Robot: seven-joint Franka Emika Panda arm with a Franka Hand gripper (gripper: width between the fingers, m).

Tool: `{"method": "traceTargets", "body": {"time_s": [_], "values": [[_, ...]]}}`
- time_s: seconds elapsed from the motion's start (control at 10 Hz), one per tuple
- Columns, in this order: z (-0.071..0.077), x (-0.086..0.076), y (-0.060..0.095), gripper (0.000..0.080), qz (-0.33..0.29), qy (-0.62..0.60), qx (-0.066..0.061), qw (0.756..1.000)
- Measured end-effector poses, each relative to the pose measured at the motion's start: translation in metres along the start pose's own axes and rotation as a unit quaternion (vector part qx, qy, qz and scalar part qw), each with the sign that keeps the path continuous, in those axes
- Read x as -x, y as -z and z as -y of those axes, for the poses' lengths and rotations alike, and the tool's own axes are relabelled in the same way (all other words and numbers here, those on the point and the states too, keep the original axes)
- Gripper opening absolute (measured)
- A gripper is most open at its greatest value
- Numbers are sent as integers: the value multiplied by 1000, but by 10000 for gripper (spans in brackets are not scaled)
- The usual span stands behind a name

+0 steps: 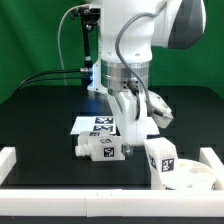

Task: Assemble stool

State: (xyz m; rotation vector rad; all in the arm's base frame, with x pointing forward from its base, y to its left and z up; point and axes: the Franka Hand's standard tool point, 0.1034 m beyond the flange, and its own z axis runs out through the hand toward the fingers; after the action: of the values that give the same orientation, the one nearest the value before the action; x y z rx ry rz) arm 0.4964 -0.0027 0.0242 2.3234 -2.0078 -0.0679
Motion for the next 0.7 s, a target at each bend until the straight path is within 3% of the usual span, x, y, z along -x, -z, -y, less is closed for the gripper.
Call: {"method": "traceTargets", "body": {"time_s": [0.2,0.3,0.4,0.7], "values": [[0,-1,-5,649,-2,7,4,1000],[0,1,-5,529,-2,9,4,1000],[0,1,-5,529,-2,10,4,1000],[0,1,-6,82,-2,11,5,1000]]}}
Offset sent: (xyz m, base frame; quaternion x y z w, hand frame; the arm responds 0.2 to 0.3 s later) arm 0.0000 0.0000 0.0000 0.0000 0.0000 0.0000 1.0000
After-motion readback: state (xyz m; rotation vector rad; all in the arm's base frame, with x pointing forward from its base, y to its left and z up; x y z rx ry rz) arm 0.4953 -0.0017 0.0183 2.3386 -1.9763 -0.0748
